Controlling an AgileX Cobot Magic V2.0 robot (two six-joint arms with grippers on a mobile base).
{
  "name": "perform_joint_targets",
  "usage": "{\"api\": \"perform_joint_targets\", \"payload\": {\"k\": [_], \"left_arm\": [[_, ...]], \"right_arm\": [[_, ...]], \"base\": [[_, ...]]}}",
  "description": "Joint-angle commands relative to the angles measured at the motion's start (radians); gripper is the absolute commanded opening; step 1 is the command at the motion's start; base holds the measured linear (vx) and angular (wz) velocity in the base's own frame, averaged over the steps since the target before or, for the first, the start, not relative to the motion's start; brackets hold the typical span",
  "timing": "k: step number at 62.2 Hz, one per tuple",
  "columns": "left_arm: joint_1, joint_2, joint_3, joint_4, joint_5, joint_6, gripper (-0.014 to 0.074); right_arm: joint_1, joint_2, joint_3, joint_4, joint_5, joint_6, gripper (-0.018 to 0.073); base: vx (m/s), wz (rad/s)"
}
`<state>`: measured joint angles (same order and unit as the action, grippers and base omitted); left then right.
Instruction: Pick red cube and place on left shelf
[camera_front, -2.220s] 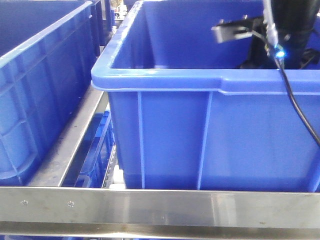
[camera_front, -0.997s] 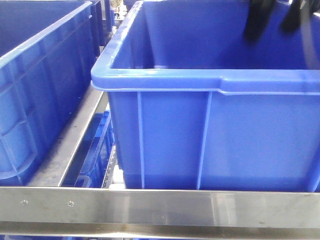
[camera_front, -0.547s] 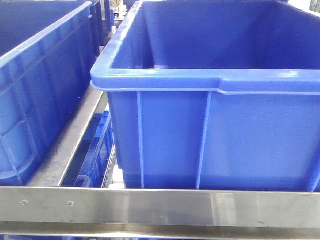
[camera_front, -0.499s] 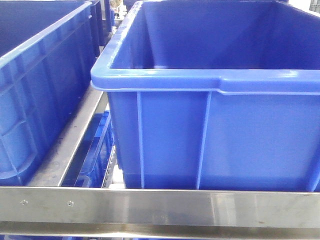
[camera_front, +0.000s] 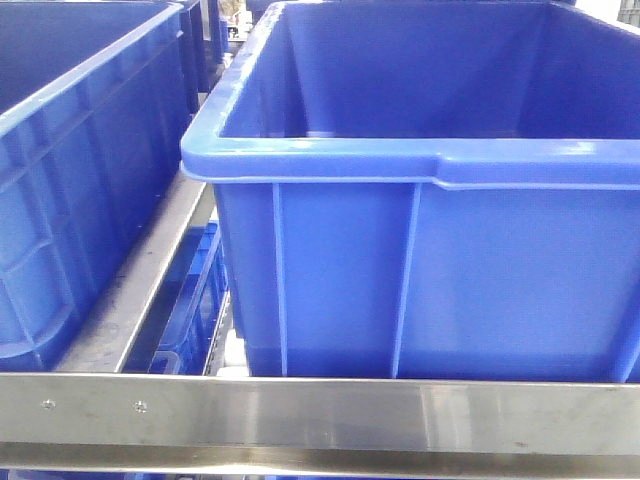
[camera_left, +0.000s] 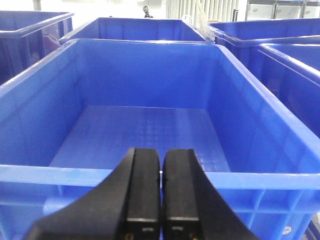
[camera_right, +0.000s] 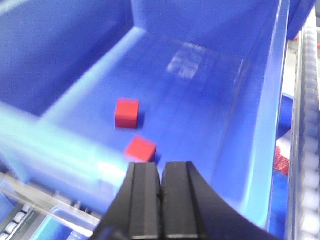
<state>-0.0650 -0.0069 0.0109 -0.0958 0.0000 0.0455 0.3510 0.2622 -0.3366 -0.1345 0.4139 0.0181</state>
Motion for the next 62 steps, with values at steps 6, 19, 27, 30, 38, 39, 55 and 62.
{"api": "perform_joint_targets", "payload": {"k": [6, 19, 27, 30, 38, 39, 55, 62], "left_arm": [[-0.004, -0.013, 0.024, -0.006, -0.084, -0.006, 0.0122], [-0.004, -0.013, 0.024, -0.006, -0.084, -0.006, 0.0122], [-0.004, -0.013, 0.024, -0.006, -0.084, -0.006, 0.0122], [-0.004, -0.013, 0.024, -0.006, -0.084, -0.006, 0.0122], [-0.004, -0.013, 0.024, -0.006, -0.084, -0.006, 0.0122], [-0.004, -0.013, 0.024, -0.006, -0.084, -0.006, 0.0122], [-0.004, -0.013, 0.024, -0.006, -0.084, -0.006, 0.0122], [-0.004, -0.013, 0.024, -0.006, -0.084, -0.006, 0.0122]], "right_arm": [[-0.002, -0.064, -0.008, -0.004, -0.134, -0.010, 0.0017], [-0.002, -0.064, -0.008, -0.004, -0.133, -0.010, 0.0017], [-0.002, -0.064, -0.008, -0.004, -0.134, -0.010, 0.0017], [-0.002, -0.064, -0.008, -0.004, -0.134, -0.010, 0.0017], [-0.002, -0.064, -0.008, 0.000, -0.143, -0.010, 0.0017], [-0.002, -0.064, -0.007, 0.006, -0.145, -0.010, 0.0017], [-0.190, -0.069, 0.042, 0.110, -0.201, -0.010, 0.0017], [-0.305, -0.107, 0.111, 0.120, -0.291, -0.010, 0.0017]], "base": [[0.00, 0.00], [0.00, 0.00], [0.00, 0.00], [0.00, 0.00], [0.00, 0.00], [0.00, 0.00], [0.00, 0.00], [0.00, 0.00]]}}
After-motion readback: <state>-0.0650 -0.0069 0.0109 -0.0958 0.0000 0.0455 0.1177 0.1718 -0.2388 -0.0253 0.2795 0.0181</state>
